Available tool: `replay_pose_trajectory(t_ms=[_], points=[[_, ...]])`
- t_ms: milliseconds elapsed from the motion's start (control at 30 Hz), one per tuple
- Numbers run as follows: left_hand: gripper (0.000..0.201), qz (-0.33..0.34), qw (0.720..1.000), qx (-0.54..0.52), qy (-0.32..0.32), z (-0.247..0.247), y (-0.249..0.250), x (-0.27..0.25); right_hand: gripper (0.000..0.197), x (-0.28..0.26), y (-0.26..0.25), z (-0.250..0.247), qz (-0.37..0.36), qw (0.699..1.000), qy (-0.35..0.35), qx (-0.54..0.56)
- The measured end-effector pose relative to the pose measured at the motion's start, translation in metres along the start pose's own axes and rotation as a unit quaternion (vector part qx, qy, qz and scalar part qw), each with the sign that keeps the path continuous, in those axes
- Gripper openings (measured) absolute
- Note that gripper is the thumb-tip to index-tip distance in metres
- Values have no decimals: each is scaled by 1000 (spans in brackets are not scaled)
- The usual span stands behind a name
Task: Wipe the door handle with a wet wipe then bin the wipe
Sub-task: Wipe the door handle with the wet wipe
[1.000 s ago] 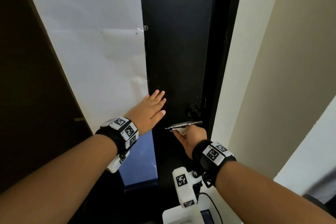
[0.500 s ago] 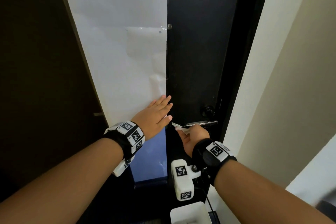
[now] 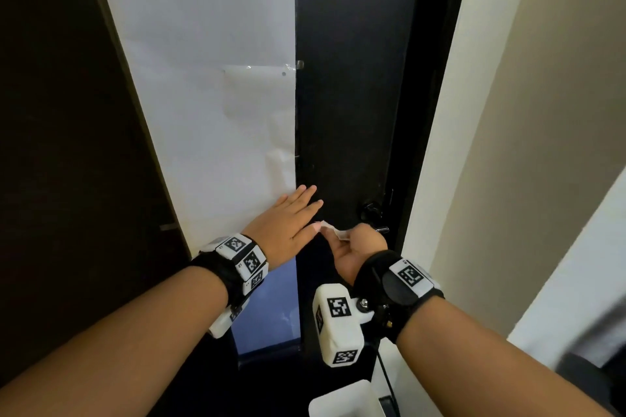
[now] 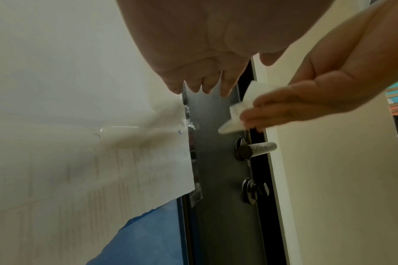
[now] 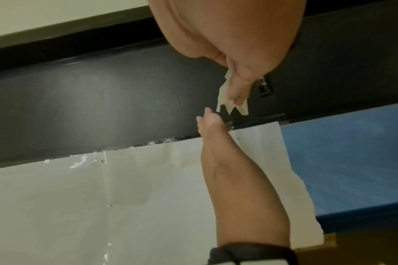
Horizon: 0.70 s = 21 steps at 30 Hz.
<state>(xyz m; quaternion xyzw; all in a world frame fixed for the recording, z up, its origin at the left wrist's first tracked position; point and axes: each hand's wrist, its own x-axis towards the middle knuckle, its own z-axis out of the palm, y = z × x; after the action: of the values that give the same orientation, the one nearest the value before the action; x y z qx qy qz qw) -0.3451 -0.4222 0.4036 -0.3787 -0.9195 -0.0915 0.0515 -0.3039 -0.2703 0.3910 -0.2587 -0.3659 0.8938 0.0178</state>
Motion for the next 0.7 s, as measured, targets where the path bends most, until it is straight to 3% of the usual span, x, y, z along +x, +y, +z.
replay_pose_trajectory(t_ms=[67, 133, 200, 400, 500, 600, 700], points=[[55, 1, 1000, -9, 1, -2, 2, 0, 21, -11, -13, 1, 2, 1000, -4, 31], [55, 0, 1000, -18, 7, -4, 4, 0, 15, -22, -26, 4, -13, 998, 2, 67], [55, 1, 1000, -24, 17, -6, 5, -1, 10, -27, -32, -2, -40, 999, 4, 36], [56, -4, 1000, -16, 17, -6, 10, 0, 25, -23, -37, -47, -121, 980, 34, -157], [48, -21, 998, -40, 34, 0, 18, -2, 7, -19, -31, -73, -179, 931, 42, -315], [29, -35, 995, -66, 70, 20, 32, -5, 10, -7, -22, -95, -217, 856, 42, -467], [23, -49, 992, -97, 58, 54, 44, -6, 11, 4, -11, -111, -228, 794, 21, -562]])
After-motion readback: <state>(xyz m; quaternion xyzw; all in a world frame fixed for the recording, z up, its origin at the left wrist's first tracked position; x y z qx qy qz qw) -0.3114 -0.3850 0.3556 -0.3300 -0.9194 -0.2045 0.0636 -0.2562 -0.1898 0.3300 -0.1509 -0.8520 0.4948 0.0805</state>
